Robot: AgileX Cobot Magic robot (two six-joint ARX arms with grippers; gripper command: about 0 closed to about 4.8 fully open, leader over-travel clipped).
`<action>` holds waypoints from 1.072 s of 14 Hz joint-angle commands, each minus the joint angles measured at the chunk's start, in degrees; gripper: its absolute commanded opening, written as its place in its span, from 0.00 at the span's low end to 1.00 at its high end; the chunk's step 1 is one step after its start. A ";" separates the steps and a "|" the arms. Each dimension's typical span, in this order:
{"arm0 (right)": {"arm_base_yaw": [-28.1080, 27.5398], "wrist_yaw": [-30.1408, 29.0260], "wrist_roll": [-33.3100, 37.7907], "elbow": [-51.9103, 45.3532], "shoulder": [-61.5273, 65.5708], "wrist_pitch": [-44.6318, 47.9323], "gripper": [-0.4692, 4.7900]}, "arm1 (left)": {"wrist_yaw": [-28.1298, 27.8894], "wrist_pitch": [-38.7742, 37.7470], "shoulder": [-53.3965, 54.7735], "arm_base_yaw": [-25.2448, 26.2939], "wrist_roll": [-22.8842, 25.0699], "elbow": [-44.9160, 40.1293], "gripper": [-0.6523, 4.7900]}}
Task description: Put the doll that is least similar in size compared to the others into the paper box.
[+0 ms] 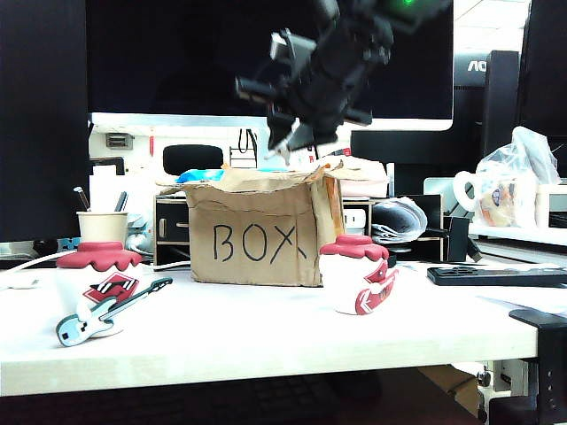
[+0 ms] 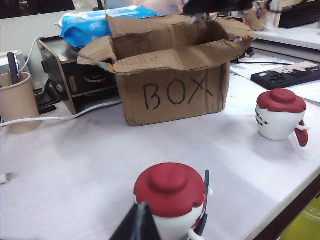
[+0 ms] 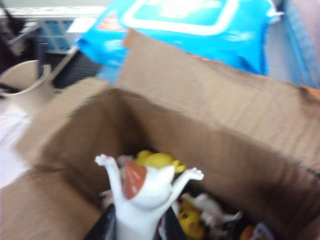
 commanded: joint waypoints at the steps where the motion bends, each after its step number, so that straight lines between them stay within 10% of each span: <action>1: -0.48 -2.54 -0.17 2.36 2.27 3.02 0.09 | 0.17 0.61 0.00 0.07 0.17 0.02 0.11; 9: -0.48 -0.83 -0.17 2.36 3.04 5.05 0.58 | 0.17 0.63 0.00 0.07 0.17 0.02 0.11; 10: -0.48 -1.03 -0.15 2.36 2.89 4.37 0.58 | 0.20 0.63 0.00 0.07 0.17 0.02 0.11; 12: -0.37 -1.49 -0.15 2.54 1.36 0.17 0.17 | 0.17 0.63 0.00 0.07 0.17 0.02 0.11; 15: -0.39 -1.11 -3.21 2.69 -7.02 -12.26 0.08 | 0.20 0.63 0.00 0.07 0.17 0.02 0.11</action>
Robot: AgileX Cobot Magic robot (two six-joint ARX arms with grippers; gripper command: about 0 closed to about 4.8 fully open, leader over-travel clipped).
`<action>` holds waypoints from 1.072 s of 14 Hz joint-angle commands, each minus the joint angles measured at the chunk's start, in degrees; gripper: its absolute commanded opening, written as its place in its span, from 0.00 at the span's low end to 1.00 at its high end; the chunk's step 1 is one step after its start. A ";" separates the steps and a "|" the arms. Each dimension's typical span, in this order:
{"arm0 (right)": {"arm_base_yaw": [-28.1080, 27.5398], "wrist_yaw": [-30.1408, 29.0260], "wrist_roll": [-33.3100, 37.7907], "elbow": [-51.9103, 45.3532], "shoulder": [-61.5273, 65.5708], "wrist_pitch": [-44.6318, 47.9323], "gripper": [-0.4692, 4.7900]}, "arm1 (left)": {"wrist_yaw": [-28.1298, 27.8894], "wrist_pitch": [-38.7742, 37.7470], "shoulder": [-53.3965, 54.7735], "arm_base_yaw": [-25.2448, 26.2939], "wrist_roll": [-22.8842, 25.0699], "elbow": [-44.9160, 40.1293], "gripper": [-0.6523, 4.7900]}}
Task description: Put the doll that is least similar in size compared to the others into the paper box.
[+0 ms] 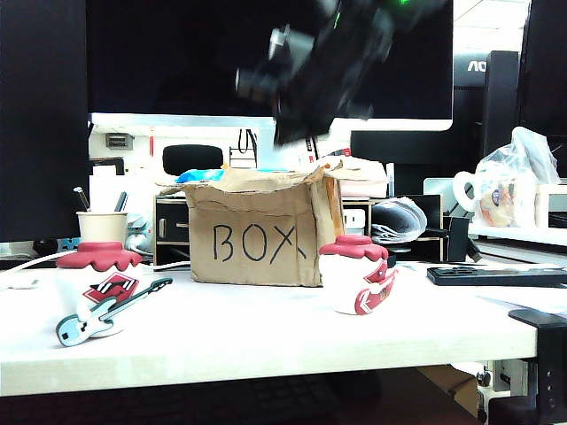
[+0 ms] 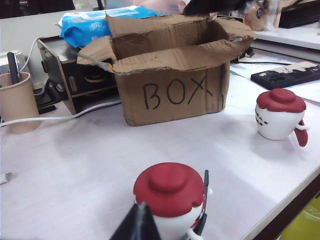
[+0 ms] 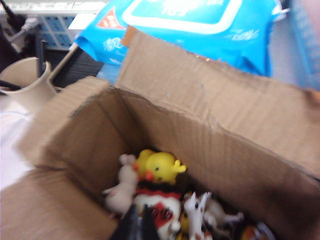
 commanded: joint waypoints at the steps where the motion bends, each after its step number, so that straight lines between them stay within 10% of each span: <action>1: 0.00 1.31 -3.26 0.42 -10.40 -14.23 0.09 | 0.15 0.63 0.00 0.09 0.17 0.02 0.11; 5: 0.04 4.74 -6.21 -2.95 -25.38 -29.53 0.08 | 0.15 0.63 0.00 0.09 0.17 0.04 0.11; 15: 2.23 2.27 -2.69 -43.95 -95.08 -33.33 0.09 | 0.15 0.61 0.00 0.09 0.17 0.04 0.11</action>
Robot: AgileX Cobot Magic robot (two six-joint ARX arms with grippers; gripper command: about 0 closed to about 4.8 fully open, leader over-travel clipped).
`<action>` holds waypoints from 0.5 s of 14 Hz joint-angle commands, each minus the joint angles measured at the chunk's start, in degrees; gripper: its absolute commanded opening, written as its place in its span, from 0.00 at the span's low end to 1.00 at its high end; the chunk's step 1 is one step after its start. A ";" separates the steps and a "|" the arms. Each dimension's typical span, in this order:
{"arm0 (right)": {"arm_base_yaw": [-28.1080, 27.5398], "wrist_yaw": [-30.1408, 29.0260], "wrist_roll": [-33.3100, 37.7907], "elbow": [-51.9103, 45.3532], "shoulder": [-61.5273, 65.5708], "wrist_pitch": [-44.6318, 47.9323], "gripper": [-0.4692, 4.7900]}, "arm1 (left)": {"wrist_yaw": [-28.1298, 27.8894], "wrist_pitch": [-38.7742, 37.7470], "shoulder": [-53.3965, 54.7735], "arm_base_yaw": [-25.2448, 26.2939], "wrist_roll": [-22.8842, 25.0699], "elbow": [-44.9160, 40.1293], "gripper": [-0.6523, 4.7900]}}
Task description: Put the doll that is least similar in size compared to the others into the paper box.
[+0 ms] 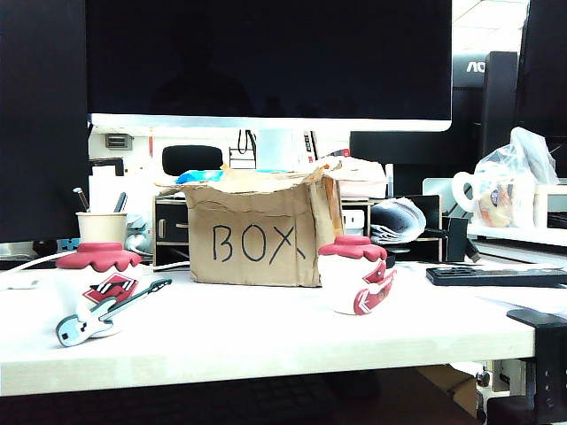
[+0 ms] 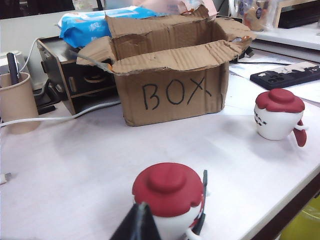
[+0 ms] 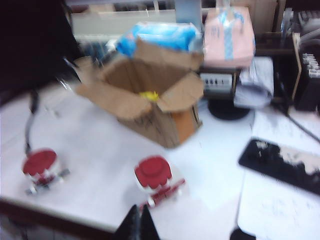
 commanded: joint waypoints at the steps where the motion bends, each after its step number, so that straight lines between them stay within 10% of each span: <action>1: -0.07 -0.46 0.24 -3.52 -10.71 0.94 0.09 | 0.17 0.63 0.00 0.09 0.17 0.04 0.11; 7: -0.15 1.99 0.17 -3.91 -16.85 -1.05 0.09 | 0.24 0.57 0.00 1.36 0.17 0.04 0.11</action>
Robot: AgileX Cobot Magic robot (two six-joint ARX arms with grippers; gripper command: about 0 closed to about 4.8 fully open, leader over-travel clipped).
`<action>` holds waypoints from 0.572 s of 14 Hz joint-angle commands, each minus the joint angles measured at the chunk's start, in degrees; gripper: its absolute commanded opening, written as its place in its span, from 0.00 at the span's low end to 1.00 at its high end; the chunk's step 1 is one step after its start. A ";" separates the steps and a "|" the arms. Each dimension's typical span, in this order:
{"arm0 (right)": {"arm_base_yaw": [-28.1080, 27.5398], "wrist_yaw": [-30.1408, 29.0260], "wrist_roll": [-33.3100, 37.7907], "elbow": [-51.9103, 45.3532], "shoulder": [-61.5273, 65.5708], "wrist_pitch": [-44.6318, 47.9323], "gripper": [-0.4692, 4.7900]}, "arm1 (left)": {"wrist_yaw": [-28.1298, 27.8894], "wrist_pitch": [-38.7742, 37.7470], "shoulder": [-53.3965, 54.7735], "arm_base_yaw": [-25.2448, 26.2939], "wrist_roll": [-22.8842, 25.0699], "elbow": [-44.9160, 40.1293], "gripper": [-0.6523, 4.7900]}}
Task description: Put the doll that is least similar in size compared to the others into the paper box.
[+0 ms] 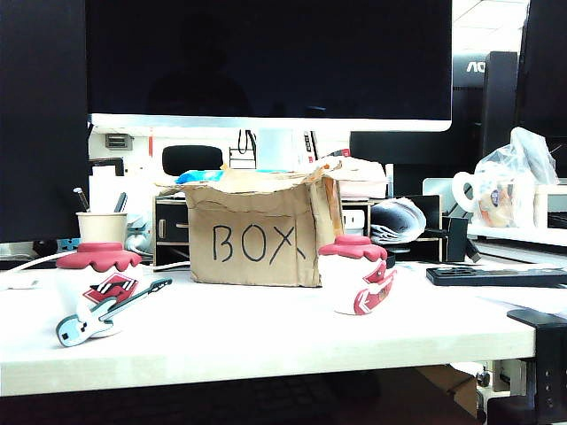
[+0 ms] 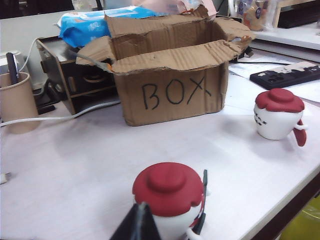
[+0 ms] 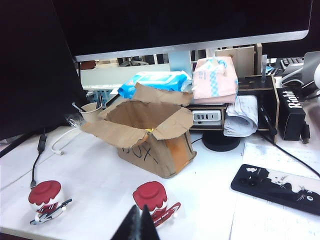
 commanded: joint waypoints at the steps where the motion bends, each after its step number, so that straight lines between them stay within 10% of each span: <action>1: 0.00 -0.04 0.02 0.28 0.02 0.57 0.09 | 1.22 0.52 0.00 3.58 0.20 0.04 0.11; 8: 0.02 0.11 0.02 0.28 0.02 0.59 0.09 | 1.25 0.46 0.00 18.80 0.20 0.04 0.11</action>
